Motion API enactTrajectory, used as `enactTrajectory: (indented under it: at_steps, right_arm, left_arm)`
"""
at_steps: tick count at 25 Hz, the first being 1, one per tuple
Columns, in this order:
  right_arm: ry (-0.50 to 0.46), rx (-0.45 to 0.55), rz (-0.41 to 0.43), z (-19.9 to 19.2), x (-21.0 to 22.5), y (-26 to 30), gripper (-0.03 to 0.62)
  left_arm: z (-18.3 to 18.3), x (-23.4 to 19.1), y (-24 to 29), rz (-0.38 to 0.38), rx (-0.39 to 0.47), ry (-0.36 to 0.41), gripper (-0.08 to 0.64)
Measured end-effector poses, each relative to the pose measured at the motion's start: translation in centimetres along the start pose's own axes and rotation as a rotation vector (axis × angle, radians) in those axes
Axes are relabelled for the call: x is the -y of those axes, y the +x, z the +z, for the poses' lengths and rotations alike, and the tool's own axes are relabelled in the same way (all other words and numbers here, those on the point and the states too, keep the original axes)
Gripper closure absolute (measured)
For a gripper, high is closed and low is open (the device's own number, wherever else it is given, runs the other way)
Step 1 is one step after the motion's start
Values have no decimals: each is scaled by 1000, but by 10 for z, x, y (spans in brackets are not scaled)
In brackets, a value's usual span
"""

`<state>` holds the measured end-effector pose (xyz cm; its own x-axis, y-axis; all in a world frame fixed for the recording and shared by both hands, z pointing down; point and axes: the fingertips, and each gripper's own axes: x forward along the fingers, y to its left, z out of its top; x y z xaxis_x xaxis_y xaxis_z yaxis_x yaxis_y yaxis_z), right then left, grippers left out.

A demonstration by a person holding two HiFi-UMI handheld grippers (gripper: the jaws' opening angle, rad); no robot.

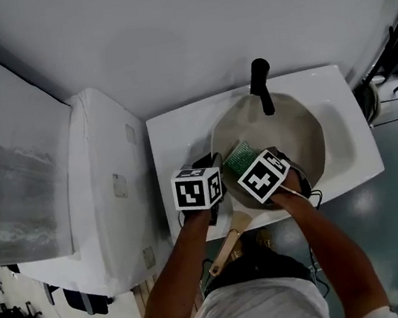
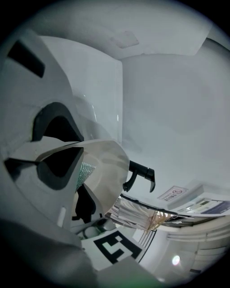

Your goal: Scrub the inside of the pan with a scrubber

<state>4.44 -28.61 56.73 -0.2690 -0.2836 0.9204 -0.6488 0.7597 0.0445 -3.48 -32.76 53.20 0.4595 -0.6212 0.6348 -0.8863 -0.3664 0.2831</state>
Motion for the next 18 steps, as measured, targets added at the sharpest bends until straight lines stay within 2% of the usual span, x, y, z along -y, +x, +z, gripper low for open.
enactTrajectory:
  at_steps: [11,18]
  right_arm:
    - [88,-56,-121,-34,64,-20,252]
    - [76,-42,-160,-37,73,-42,253]
  left_arm:
    - [1,1,0,-12,0,4,508]
    - [0,2,1,-15,-2,6,508]
